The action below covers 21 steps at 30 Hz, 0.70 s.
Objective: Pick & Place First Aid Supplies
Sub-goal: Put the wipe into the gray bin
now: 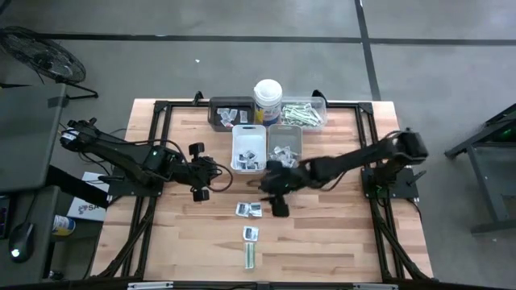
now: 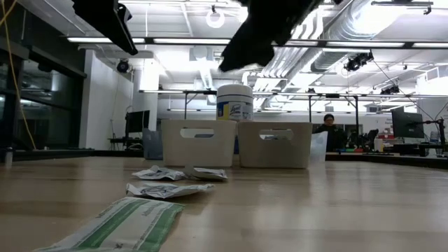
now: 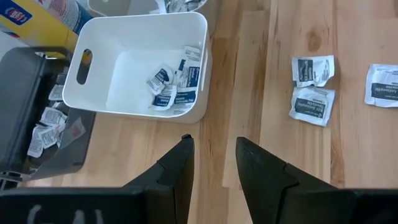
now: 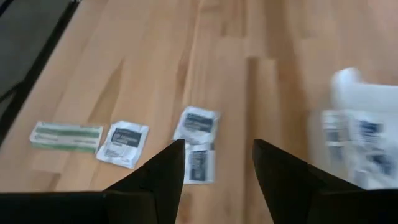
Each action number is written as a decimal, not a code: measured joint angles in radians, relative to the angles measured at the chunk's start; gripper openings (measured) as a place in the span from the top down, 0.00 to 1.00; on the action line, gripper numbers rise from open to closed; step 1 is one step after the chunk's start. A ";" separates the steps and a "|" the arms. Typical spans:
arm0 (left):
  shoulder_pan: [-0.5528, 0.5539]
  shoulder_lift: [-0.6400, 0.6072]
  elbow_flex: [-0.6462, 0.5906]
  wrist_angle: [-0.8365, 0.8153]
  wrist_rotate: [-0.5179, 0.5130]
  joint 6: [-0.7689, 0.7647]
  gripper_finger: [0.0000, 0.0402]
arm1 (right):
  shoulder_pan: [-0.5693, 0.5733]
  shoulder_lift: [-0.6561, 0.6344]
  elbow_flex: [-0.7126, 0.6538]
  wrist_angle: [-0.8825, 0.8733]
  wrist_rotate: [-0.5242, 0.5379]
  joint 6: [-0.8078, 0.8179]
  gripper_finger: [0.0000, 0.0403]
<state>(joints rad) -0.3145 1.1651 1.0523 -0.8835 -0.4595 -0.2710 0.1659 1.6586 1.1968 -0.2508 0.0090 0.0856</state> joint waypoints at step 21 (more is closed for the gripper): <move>0.000 0.000 0.000 -0.001 -0.001 0.000 0.71 | 0.171 0.344 -0.001 0.265 0.223 0.010 0.55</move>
<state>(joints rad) -0.3145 1.1648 1.0523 -0.8845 -0.4606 -0.2710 0.3372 2.0031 1.1957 0.0143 0.2321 0.0960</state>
